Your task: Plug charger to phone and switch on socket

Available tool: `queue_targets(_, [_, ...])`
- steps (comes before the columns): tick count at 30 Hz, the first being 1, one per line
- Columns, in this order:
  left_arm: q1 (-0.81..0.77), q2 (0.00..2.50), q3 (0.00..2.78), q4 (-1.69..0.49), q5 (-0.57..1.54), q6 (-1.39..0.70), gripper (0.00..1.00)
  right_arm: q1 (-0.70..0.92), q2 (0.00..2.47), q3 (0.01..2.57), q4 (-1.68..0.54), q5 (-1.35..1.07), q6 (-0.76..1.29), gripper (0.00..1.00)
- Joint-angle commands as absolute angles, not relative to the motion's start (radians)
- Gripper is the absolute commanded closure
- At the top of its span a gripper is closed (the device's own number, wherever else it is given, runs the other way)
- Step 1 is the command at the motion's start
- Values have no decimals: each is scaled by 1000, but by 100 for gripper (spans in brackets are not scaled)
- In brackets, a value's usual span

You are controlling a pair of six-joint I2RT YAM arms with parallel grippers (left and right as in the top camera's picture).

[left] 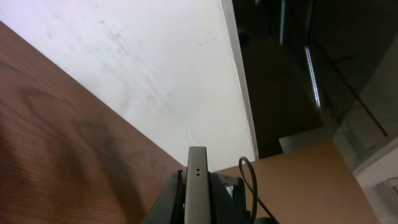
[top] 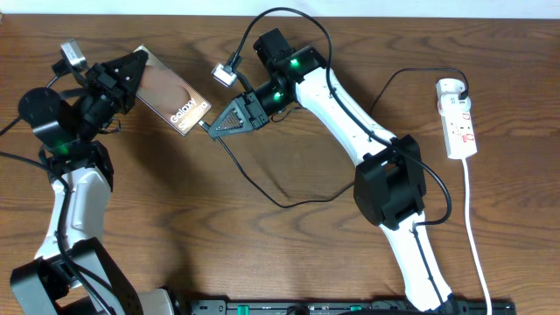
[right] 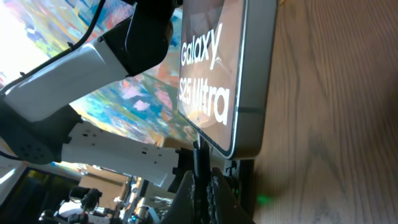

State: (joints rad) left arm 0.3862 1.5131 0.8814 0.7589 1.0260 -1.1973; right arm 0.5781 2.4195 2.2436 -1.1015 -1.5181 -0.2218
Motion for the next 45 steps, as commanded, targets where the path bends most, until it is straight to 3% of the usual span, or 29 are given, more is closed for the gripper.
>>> queue_targets(1, [380,1504,887,769,1116,-1182,93,578,2395,2245,-1085,-1544,-195,99])
queue_targets(45, [373,1504,887,770,1139,-1164,93,591,2395,2245,-975,-1561,-101,99])
